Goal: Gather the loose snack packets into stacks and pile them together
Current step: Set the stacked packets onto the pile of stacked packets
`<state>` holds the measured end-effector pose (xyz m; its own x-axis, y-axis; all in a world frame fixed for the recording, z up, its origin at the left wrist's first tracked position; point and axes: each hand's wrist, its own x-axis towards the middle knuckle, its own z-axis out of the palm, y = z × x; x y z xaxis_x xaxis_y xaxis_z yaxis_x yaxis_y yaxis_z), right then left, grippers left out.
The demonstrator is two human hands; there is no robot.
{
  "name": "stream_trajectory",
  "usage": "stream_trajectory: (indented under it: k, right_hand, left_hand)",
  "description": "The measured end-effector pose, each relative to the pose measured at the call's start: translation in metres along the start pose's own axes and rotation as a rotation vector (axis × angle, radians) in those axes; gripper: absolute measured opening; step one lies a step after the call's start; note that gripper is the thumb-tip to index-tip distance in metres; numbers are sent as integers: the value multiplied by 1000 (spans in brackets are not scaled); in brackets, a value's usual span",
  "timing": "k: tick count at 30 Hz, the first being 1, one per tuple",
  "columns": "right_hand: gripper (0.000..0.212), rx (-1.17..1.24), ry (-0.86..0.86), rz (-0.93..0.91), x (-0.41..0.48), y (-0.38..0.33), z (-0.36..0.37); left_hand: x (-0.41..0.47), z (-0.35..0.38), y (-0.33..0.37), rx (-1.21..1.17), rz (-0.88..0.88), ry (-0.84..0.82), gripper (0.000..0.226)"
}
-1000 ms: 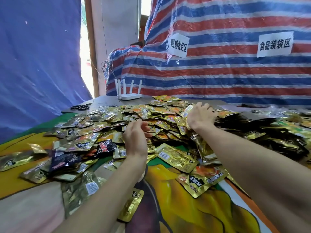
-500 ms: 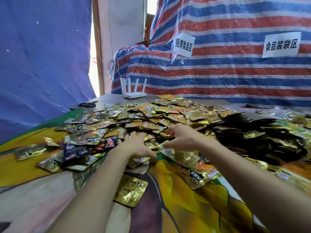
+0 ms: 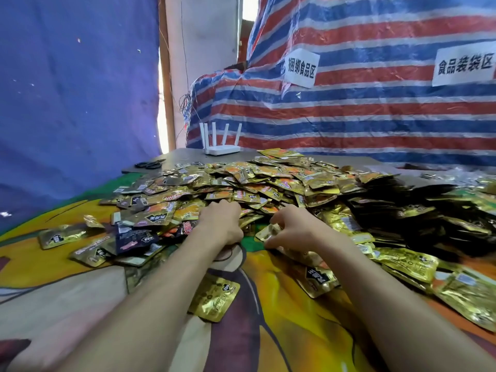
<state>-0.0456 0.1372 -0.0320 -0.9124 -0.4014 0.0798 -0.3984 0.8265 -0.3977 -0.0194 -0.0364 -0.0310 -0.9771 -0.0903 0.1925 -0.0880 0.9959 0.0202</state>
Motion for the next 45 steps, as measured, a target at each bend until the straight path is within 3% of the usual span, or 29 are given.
stream_trajectory:
  k: [2, 5, 9, 11, 13, 16, 22, 27, 30, 33, 40, 45]
  right_hand:
    - [41, -27, 44, -42, -2, -3, 1]
    - [43, -6, 113, -38, -5, -5, 4]
    - [40, 72, 180, 2, -6, -4, 2]
    - [39, 110, 209, 26, -6, -2, -1]
    - [37, 70, 234, 48, -8, -1, -3]
    - [33, -36, 336, 85, -12, 1, -6]
    - [33, 133, 630, 98, -16, 2, -15]
    - [34, 378, 760, 18, -16, 0, -15]
    - [35, 602, 744, -63, -17, -7, -11]
    - [35, 881, 636, -69, -19, -17, -6]
    - [39, 1306, 483, 61, -15, -18, 4]
    - [13, 1558, 127, 130, -13, -9, -1]
  left_hand:
    - [-1, 5, 10, 47, -7, 45, 18]
    - [-4, 11, 13, 12, -70, 143, 12]
    - [-6, 10, 7, -41, -96, 175, 19]
    - [-6, 5, 1, -107, -97, 202, 11]
    - [-7, -2, -6, -197, -117, 218, 21]
    - [-7, -10, -16, -458, -109, 231, 32]
    - [-6, -13, -20, -979, -52, 381, 24]
    - [-8, -16, -9, -1554, -108, 277, 15]
    - [-11, -14, 4, -1725, -131, 169, 23]
    - [-14, -7, 23, -1750, -175, 186, 36]
    - [-14, -2, 34, -1775, -247, 104, 24]
    - [-19, 0, 34, -1765, -185, -38, 31]
